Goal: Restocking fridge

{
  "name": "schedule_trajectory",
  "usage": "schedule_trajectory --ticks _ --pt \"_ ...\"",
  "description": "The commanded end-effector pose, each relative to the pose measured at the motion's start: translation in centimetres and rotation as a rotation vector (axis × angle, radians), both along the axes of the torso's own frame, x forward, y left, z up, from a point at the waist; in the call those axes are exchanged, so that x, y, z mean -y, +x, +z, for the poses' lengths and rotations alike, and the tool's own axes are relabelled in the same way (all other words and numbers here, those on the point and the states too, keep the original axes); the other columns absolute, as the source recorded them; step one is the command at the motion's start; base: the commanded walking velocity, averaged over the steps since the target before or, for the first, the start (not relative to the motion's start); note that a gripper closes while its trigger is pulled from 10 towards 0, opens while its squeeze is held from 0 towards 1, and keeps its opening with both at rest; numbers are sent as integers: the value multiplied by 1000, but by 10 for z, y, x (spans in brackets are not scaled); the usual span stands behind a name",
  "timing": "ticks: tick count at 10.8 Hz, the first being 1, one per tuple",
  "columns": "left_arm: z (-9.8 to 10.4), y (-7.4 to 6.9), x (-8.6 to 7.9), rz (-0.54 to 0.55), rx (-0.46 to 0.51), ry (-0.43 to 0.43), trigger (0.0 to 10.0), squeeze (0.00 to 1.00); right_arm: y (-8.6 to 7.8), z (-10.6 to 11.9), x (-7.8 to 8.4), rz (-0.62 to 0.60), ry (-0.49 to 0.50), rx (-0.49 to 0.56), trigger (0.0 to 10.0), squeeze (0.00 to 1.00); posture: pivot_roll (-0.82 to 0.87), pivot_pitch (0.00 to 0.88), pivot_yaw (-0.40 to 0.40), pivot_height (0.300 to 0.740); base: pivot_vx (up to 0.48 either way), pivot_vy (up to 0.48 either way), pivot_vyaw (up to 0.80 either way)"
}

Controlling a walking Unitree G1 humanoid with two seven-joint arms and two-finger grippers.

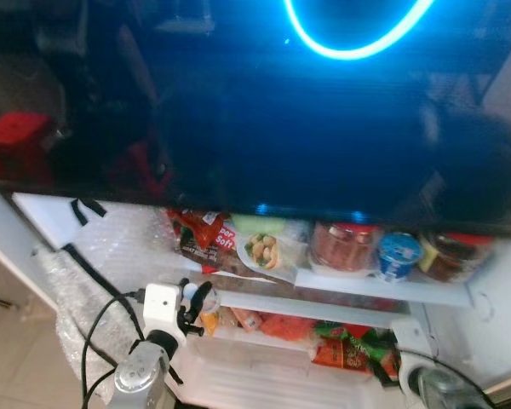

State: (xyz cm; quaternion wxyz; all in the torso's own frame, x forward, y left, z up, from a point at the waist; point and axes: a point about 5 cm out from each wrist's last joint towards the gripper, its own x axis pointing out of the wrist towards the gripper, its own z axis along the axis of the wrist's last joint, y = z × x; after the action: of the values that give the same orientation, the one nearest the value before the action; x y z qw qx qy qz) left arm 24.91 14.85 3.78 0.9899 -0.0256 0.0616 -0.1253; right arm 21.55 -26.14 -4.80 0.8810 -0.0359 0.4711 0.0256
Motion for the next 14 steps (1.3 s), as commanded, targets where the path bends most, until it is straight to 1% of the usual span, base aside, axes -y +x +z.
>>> schedule_trajectory --ticks 1,10,14 --pt "7 2 2 -3 35 -2 10000 0 -1 0 3 -18 6 4 10000 0 24 16 4 740 0 0 0" --pt "9 4 5 -22 54 2 10000 0 -1 0 3 -64 0 22 10000 0 9 14 11 740 0 0 0" --pt "10 4 6 -28 60 1 10000 0 -2 0 3 -65 4 21 10000 0 12 13 9 740 0 0 0"
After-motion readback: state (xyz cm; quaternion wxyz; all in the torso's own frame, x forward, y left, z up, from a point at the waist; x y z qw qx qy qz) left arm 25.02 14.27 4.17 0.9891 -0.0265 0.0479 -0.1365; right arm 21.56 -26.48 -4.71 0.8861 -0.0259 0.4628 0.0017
